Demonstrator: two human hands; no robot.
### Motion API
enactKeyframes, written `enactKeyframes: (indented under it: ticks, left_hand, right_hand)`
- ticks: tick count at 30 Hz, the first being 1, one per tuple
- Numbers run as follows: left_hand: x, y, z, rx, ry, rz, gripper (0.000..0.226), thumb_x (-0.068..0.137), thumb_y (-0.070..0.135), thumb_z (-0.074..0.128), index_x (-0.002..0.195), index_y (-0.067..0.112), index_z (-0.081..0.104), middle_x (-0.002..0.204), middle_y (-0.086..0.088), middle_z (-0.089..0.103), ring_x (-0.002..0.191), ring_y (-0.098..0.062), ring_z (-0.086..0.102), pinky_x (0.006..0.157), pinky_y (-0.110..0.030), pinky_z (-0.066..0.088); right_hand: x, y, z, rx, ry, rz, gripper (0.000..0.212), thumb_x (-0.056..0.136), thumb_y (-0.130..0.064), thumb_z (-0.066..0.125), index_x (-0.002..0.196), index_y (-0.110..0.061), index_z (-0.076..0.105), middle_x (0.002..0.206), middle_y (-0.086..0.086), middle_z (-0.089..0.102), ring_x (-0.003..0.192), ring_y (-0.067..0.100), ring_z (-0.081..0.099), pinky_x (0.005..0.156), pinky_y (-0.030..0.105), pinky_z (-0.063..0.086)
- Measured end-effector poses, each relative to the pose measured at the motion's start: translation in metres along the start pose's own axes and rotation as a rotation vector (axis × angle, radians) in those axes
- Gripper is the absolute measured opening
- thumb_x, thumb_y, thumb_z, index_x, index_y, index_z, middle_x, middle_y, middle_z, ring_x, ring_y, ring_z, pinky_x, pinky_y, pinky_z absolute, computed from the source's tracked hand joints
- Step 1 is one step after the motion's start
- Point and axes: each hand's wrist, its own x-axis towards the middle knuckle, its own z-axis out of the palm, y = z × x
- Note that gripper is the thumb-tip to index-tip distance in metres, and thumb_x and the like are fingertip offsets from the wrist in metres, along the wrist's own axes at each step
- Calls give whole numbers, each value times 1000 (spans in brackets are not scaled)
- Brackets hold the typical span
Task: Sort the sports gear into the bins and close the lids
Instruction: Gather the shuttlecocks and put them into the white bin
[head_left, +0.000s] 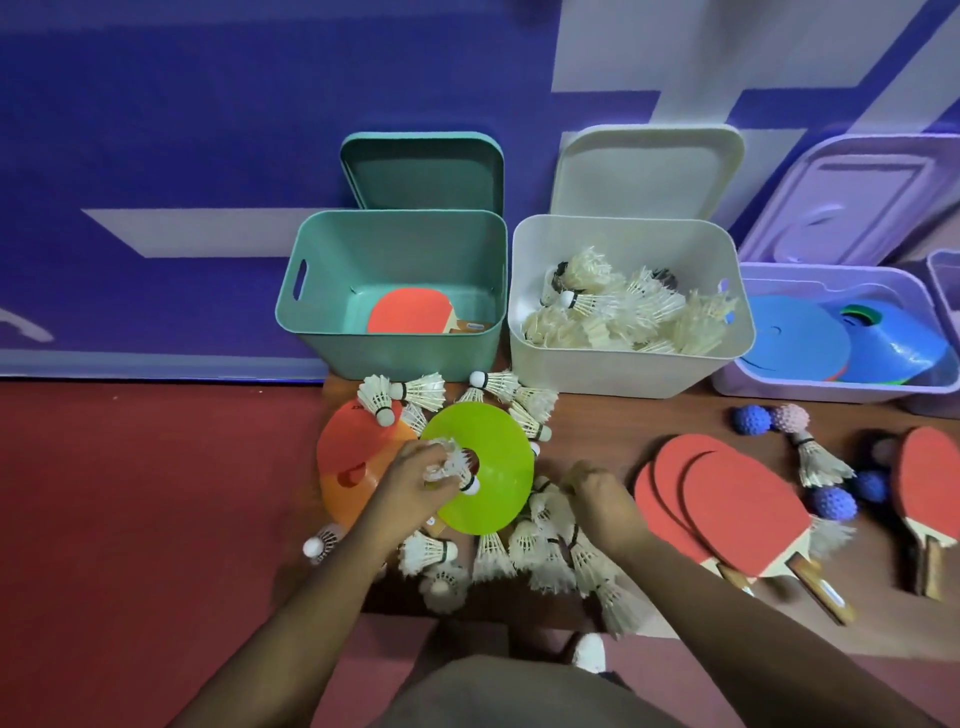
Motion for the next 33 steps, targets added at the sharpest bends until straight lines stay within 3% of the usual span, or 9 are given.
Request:
enactKeyframes:
  ticks: [4, 7, 9, 12, 15, 20, 24, 29, 33]
  left_hand:
    - [-14, 21, 21, -33, 28, -57, 41, 75, 35, 76, 102, 32, 46, 101, 8, 51, 78, -15, 55, 68, -34, 49]
    - [-26, 26, 40, -136, 59, -139, 69, 65, 41, 82, 117, 46, 37, 119, 7, 51, 105, -15, 59, 86, -38, 52]
    - [-34, 29, 51, -110, 78, -180, 65, 70, 35, 83, 120, 40, 41, 119, 8, 54, 107, -12, 58, 87, -29, 50]
    - [-49, 30, 62, -86, 125, -206, 55, 73, 30, 83, 119, 30, 50, 111, 5, 62, 97, -11, 62, 77, -20, 48]
    - [-64, 30, 70, -161, 191, -221, 50, 77, 9, 80, 116, 20, 52, 106, 1, 64, 87, 0, 62, 69, -13, 48]
    - [-72, 32, 75, -96, 175, -217, 59, 75, 20, 81, 120, 37, 48, 122, 7, 59, 106, -12, 59, 83, -28, 50]
    - [-64, 56, 83, -110, 120, -189, 61, 79, 17, 78, 126, 25, 39, 111, 22, 51, 95, 17, 51, 73, -5, 43]
    - [-47, 70, 86, -97, -80, -73, 60, 77, 20, 81, 118, 43, 44, 114, 32, 51, 103, 15, 53, 77, -4, 42]
    - [-44, 72, 80, -20, -227, 21, 72, 76, 32, 81, 135, 41, 40, 124, 34, 42, 109, 20, 42, 86, -1, 31]
  right_hand:
    - [-3, 13, -5, 80, 9, 5, 26, 81, -5, 51, 98, -16, 68, 97, 11, 67, 90, 32, 65, 74, 37, 48]
    - [-5, 18, -6, 115, -21, -140, 40, 84, -18, 56, 123, -24, 62, 118, 1, 62, 108, 23, 57, 91, 29, 44]
    - [-3, 20, -3, 79, -25, -196, 30, 87, -20, 59, 117, -19, 66, 122, 0, 60, 113, 22, 55, 92, 27, 42]
    - [3, 18, 0, 103, 43, -178, 13, 87, -14, 56, 89, -13, 69, 104, 8, 64, 99, 30, 60, 74, 33, 45]
    - [5, 18, -15, 150, 80, -120, 18, 89, -15, 53, 71, -16, 52, 82, 10, 60, 79, 31, 59, 61, 31, 35]
    - [2, 25, -51, 631, 207, -21, 16, 88, -15, 62, 73, -12, 59, 69, 6, 65, 65, 20, 57, 62, 36, 44]
    - [-20, 8, -69, 955, 6, 54, 18, 89, -9, 67, 73, -17, 63, 59, 0, 61, 51, 11, 54, 52, 24, 45]
    - [-44, -1, -72, 760, -12, 70, 18, 89, -10, 66, 71, -6, 65, 59, 1, 60, 53, 14, 53, 59, 35, 48]
    - [-61, -11, -69, 527, 121, 98, 19, 83, -12, 65, 68, -2, 62, 65, 13, 67, 57, 26, 59, 61, 39, 51]
